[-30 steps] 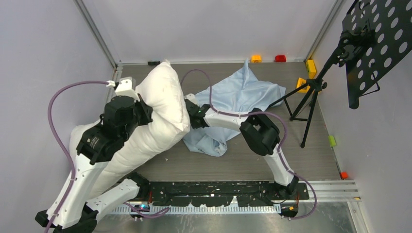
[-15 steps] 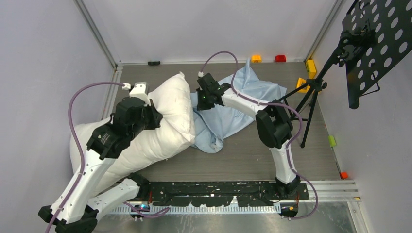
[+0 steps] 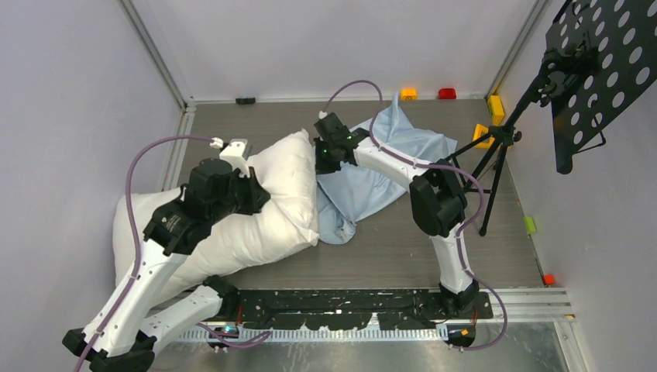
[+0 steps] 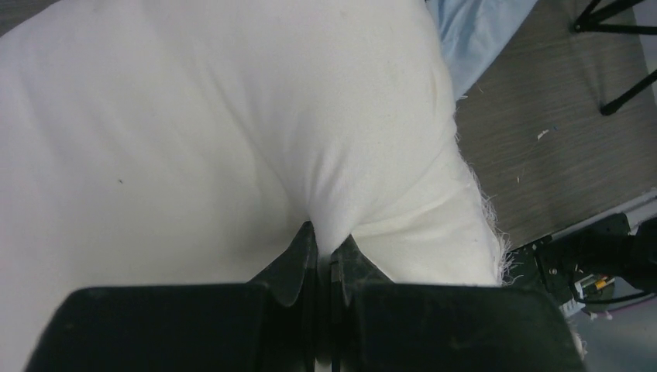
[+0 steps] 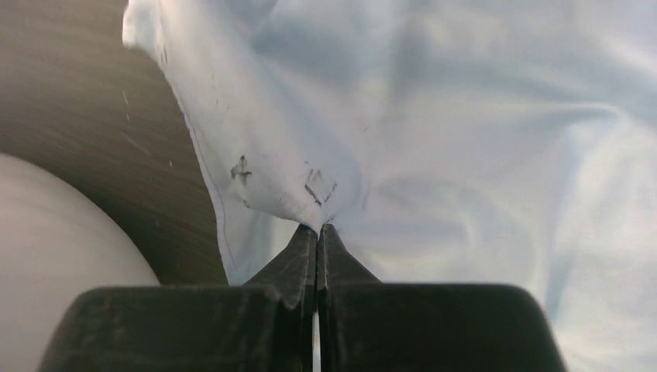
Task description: Put the pillow into the pillowcase
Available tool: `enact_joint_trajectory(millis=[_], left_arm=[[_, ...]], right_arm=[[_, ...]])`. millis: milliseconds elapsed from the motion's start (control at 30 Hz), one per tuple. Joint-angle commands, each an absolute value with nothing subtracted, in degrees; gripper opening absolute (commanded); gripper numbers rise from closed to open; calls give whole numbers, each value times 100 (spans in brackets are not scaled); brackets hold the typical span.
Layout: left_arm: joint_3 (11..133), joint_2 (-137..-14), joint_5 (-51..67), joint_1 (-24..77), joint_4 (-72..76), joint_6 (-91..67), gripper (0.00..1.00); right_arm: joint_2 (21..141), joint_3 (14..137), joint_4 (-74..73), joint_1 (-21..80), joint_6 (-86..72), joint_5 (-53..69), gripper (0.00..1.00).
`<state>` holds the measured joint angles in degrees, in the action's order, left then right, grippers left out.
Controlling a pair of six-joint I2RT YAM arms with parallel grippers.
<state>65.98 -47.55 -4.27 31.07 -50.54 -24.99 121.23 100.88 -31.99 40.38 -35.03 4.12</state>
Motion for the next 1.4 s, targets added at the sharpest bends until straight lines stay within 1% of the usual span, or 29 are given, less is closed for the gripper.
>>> enact_joint_trajectory(millis=[0, 267, 367, 533, 733, 867, 967, 1067, 1233, 1367], left_arm=[[6358, -4709, 412, 3050, -4738, -2320, 0], [5366, -4605, 1150, 3059, -4397, -2651, 0], [5111, -4524, 1342, 3067, -4274, -2721, 0], [4910, -4595, 1439, 3083, -4205, -2721, 0], [4727, -4853, 1500, 3152, -3949, -2712, 0], [4707, -5013, 1452, 3224, -3738, -2740, 0], [4883, -5183, 1273, 3243, -3545, -2765, 0], [5436, -5415, 1025, 3243, -3391, -2711, 0], [6588, -6180, -265, 3243, -3428, -2327, 0], [6928, -6693, -1052, 3238, -3128, -2272, 0]], right_arm=[[11978, 10485, -3364, 3749, -3927, 18, 0], [11409, 10096, -3217, 3738, -3937, -937, 0], [11282, 10153, -3265, 3738, -3908, -1177, 0], [11119, 10349, -3366, 3774, -3731, -1492, 0], [10655, 10191, -3231, 3992, -3288, -1850, 1], [10529, 10221, -3186, 4201, -2845, -1683, 1], [10532, 10312, -3327, 4521, -2528, -1655, 1], [10516, 10327, -3484, 4762, -2321, -1603, 0], [10168, 10090, -3629, 4833, -2234, -1513, 0], [9840, 9991, -3806, 4833, -2192, -1342, 1]])
